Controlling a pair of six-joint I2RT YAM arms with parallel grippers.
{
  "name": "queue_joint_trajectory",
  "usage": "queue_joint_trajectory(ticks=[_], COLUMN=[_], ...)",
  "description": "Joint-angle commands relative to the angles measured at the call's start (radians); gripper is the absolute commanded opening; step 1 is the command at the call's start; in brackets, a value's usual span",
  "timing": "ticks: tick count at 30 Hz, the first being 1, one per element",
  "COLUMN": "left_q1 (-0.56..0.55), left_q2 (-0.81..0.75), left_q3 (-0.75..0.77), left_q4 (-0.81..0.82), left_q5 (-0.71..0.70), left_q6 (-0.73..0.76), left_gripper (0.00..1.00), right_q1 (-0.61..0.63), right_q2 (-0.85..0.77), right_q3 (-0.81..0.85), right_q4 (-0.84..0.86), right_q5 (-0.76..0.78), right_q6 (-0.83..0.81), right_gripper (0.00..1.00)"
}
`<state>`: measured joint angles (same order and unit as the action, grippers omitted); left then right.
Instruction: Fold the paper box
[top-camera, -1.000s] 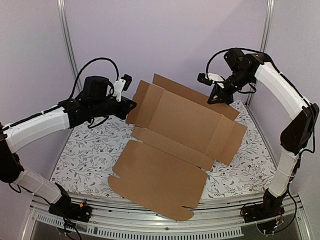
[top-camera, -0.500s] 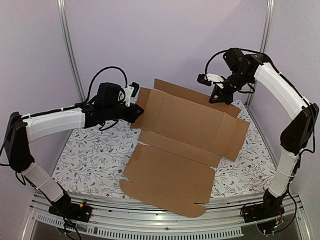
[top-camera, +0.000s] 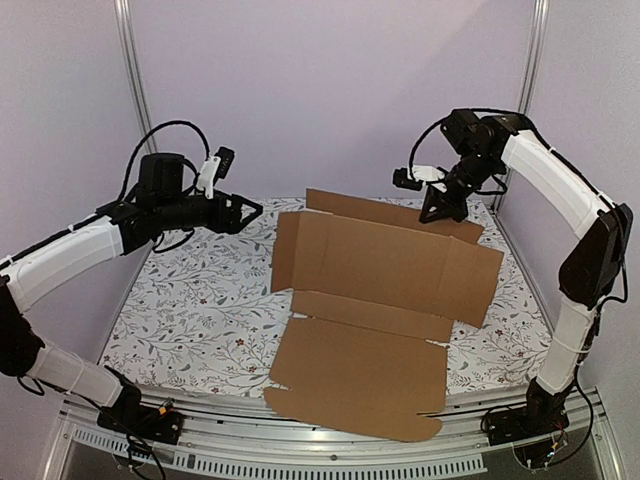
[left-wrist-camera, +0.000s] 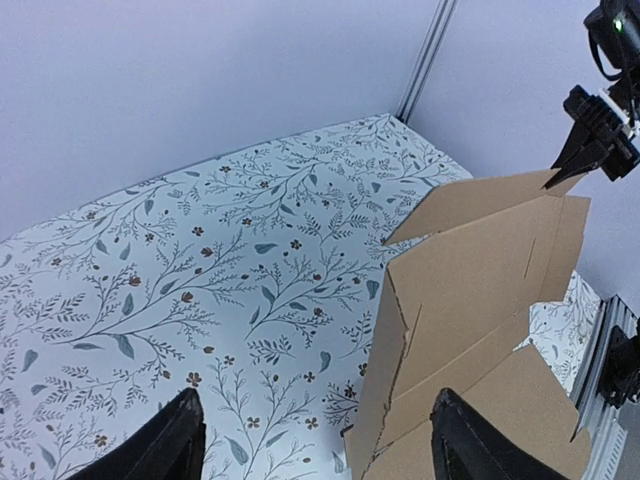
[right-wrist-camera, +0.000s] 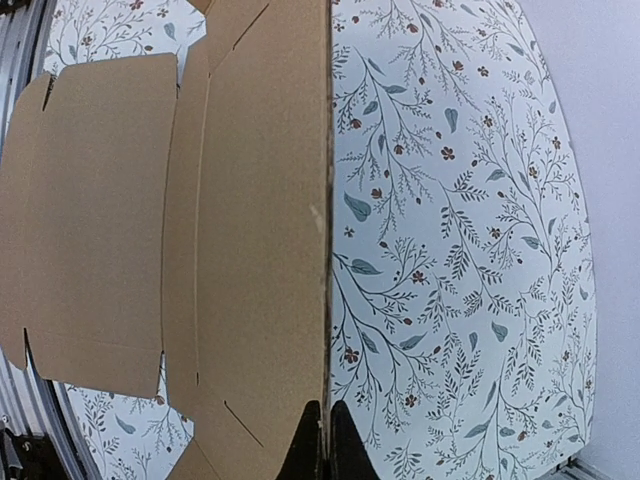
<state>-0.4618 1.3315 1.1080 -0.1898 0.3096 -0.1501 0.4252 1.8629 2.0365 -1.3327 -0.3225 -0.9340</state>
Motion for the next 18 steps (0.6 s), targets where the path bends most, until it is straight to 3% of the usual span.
queue_joint_trajectory(ticks=[1, 5, 8, 12, 16, 18], left_q1=[0.084, 0.128, 0.127, 0.122, 0.11, 0.087], left_q2=[0.03, 0.138, 0.208, 0.234, 0.24, 0.204], left_q3=[-0.134, -0.107, -0.071, -0.129, -0.17, -0.268], left_q4=[0.191, 0.211, 0.167, 0.356, 0.395, 0.505], left_q5=[0.1, 0.193, 0.245, 0.287, 0.172, 0.093], left_q6=[-0.061, -0.045, -0.04, -0.081, -0.156, -0.197], left_gripper=[0.75, 0.65, 0.64, 0.65, 0.65, 0.68], right_q1=[0.004, 0.004, 0.004, 0.004, 0.004, 0.003], right_q2=[-0.064, -0.086, -0.106, -0.097, -0.08, -0.066], right_q3=[-0.024, -0.074, -0.132, -0.179, -0.187, -0.165], right_q4=[-0.031, -0.013, 0.041, 0.083, 0.119, 0.125], right_q5=[-0.004, -0.021, -0.026, -0.036, -0.003, 0.024], right_q6=[-0.125, -0.157, -0.131, -0.096, -0.077, -0.065], right_gripper=[0.0, 0.0, 0.0, 0.0, 0.0, 0.0])
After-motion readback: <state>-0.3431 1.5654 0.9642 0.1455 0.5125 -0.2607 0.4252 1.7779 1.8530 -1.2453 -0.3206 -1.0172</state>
